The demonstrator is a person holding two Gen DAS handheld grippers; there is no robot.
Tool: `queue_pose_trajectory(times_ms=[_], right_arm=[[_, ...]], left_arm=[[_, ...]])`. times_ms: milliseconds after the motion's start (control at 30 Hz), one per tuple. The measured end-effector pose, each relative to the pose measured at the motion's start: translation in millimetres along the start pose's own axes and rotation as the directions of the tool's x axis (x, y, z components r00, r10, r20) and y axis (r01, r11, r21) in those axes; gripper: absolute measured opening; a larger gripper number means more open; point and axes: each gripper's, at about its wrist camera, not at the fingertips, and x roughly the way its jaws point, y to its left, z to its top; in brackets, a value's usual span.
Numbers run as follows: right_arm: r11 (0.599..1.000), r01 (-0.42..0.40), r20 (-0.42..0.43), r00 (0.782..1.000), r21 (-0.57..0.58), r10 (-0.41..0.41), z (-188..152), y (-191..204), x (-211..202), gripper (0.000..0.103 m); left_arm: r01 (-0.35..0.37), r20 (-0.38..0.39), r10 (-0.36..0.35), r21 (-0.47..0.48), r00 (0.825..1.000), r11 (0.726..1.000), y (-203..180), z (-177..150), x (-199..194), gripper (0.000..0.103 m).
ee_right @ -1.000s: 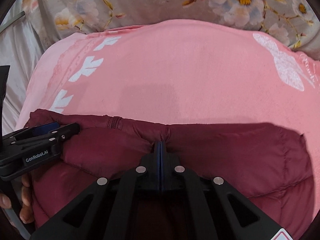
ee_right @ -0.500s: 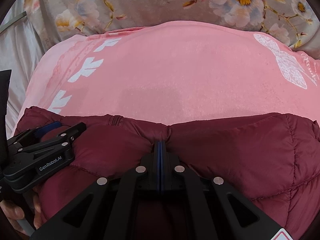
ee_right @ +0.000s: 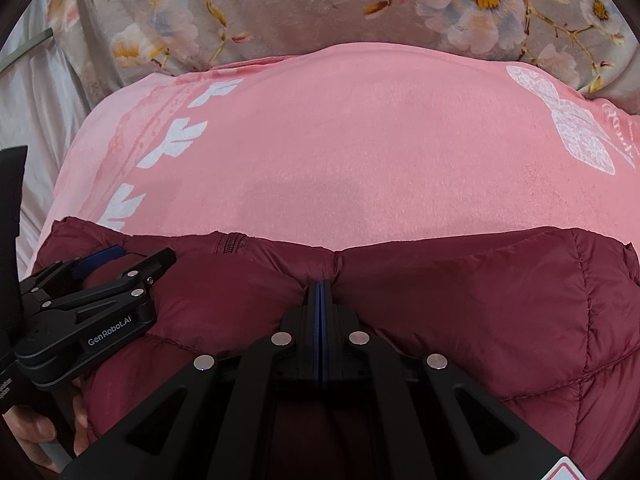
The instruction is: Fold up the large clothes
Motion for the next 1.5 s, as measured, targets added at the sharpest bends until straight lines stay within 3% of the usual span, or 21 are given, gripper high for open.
queue_pose_trajectory(times_ms=[100,200,300,433,533,700,767,800,867,1000,1100,1167,1267,1367,1400,1500], right_arm=[[0.995,0.015,0.080,0.996,0.097,-0.023,0.5,-23.9,-28.0,0.000],[0.984,0.071,0.079,0.993,0.164,-0.085,0.0,-55.2,-51.5,0.000],[0.964,0.147,0.053,0.985,0.220,-0.162,-5.8,-86.8,-65.2,0.000],[0.945,0.176,0.017,0.982,0.277,-0.188,-16.6,-110.2,-64.2,0.000],[0.944,0.159,0.006,0.986,0.289,-0.168,-22.0,-113.4,-55.5,0.000],[0.944,0.182,0.006,0.982,0.274,-0.191,-21.9,-107.5,-51.0,0.000],[0.948,0.196,0.018,0.978,0.249,-0.207,-22.3,-93.4,-64.9,0.002],[0.959,0.159,0.038,0.984,0.236,-0.172,-24.8,-83.1,-75.1,0.012],[0.979,0.080,0.059,0.994,0.188,-0.093,-30.7,-58.5,-90.1,0.012],[0.999,-0.031,0.008,0.999,0.026,0.031,-57.0,15.4,-101.2,0.012],[0.994,-0.106,-0.050,0.993,-0.034,0.104,-80.0,55.6,-99.3,0.011],[0.991,-0.112,-0.060,0.992,-0.071,0.108,-92.8,74.2,-101.3,0.011],[0.989,-0.117,-0.075,0.991,-0.095,0.110,-108.0,88.4,-104.6,0.011],[0.990,-0.121,-0.089,0.989,-0.073,0.115,-117.4,86.5,-102.6,0.011],[0.990,-0.125,-0.093,0.989,-0.063,0.119,-119.1,83.7,-100.5,0.010],[0.990,-0.137,-0.104,0.986,-0.037,0.133,-123.8,77.7,-94.3,0.009]], left_arm=[[0.051,0.002,-0.051,-0.045,0.999,0.998,12.3,0.9,-6.7,0.067],[0.085,0.028,-0.083,-0.115,0.996,0.990,38.1,1.1,-28.8,0.067],[0.042,0.044,-0.035,-0.162,0.998,0.986,67.9,3.1,-47.1,0.067],[-0.067,-0.011,0.067,-0.203,0.998,0.977,101.8,-2.7,-39.0,0.068],[-0.022,-0.047,0.010,-0.265,0.999,0.964,121.6,-12.6,-22.9,0.073],[-0.074,-0.029,0.070,-0.230,0.997,0.970,111.6,-17.3,-16.5,0.078],[-0.063,-0.034,0.056,-0.238,0.998,0.969,114.9,-17.2,-17.1,0.078],[-0.052,-0.037,0.044,-0.251,0.998,0.967,118.4,-17.7,-20.9,0.077],[-0.009,-0.031,-0.001,-0.291,1.000,0.957,126.5,-22.5,-37.8,0.076],[0.072,0.001,-0.077,-0.336,0.997,0.939,136.8,-45.7,-86.6,0.082],[0.057,-0.025,-0.070,-0.352,0.997,0.934,148.3,-71.0,-108.3,0.085],[0.036,-0.060,-0.063,-0.376,0.996,0.926,161.3,-91.4,-114.4,0.085],[0.027,-0.100,-0.075,-0.410,0.992,0.912,181.2,-121.0,-120.5,0.085],[0.078,-0.115,-0.152,-0.482,0.982,0.873,195.3,-148.1,-117.1,0.089],[0.101,-0.086,-0.163,-0.491,0.983,0.865,196.8,-152.9,-117.6,0.090],[0.087,-0.087,-0.145,-0.478,0.986,0.874,187.7,-150.9,-119.7,0.093]])
